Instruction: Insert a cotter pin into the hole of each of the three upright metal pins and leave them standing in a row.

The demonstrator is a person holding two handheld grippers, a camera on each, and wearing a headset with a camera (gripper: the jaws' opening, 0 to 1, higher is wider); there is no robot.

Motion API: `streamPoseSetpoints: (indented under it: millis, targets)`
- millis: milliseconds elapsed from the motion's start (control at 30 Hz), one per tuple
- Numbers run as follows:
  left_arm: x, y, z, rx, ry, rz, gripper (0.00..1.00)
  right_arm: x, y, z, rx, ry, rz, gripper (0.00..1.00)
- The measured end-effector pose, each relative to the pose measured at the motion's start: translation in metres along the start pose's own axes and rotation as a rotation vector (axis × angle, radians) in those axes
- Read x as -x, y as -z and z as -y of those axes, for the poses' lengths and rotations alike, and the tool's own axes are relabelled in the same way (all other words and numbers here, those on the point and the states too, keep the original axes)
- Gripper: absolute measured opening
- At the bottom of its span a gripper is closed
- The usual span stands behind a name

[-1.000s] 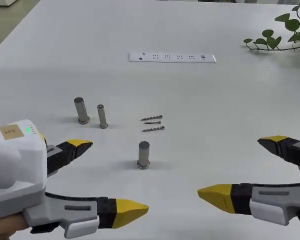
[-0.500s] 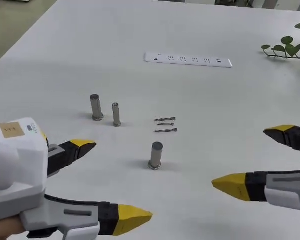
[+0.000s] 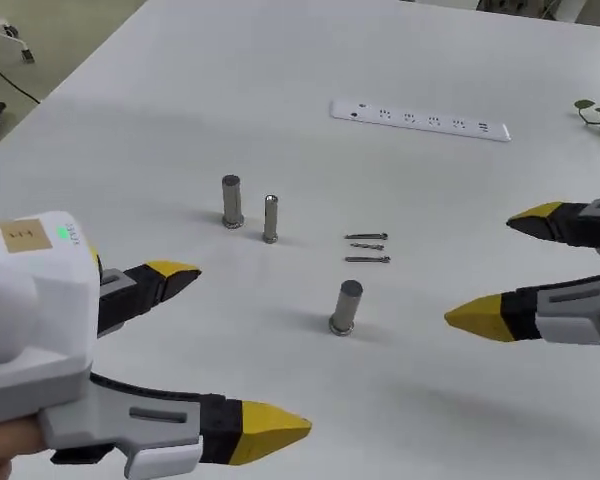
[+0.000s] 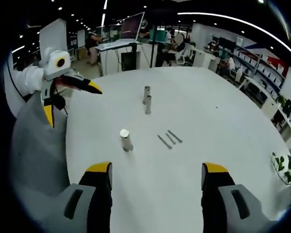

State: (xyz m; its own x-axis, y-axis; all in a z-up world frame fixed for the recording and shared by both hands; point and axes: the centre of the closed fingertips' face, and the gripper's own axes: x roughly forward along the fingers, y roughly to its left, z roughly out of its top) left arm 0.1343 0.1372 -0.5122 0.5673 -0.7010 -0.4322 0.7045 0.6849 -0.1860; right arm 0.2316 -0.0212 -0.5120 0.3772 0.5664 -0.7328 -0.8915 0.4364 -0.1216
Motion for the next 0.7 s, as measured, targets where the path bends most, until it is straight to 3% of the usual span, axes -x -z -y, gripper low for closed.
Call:
streamPoseSetpoints:
  millis: [100, 233, 500, 700]
  targets:
    - [0.003, -0.001, -0.001, 0.001, -0.008, 0.005, 0.99, -0.009, -0.004, 0.0, 0.05, -0.042, -0.019, 0.69]
    - [0.007, -0.003, -0.001, 0.003, -0.019, 0.014, 0.99, -0.022, -0.01, 0.004, 0.152, -0.075, -0.035, 0.57]
    - [0.014, -0.001, -0.006, 0.033, -0.053, 0.029, 0.99, -0.05, -0.015, 0.007, 0.18, -0.145, -0.05, 0.49]
    - [0.022, 0.004, -0.012, 0.058, -0.083, 0.024, 0.99, -0.072, 0.001, 0.012, 0.197, -0.194, -0.107, 0.46]
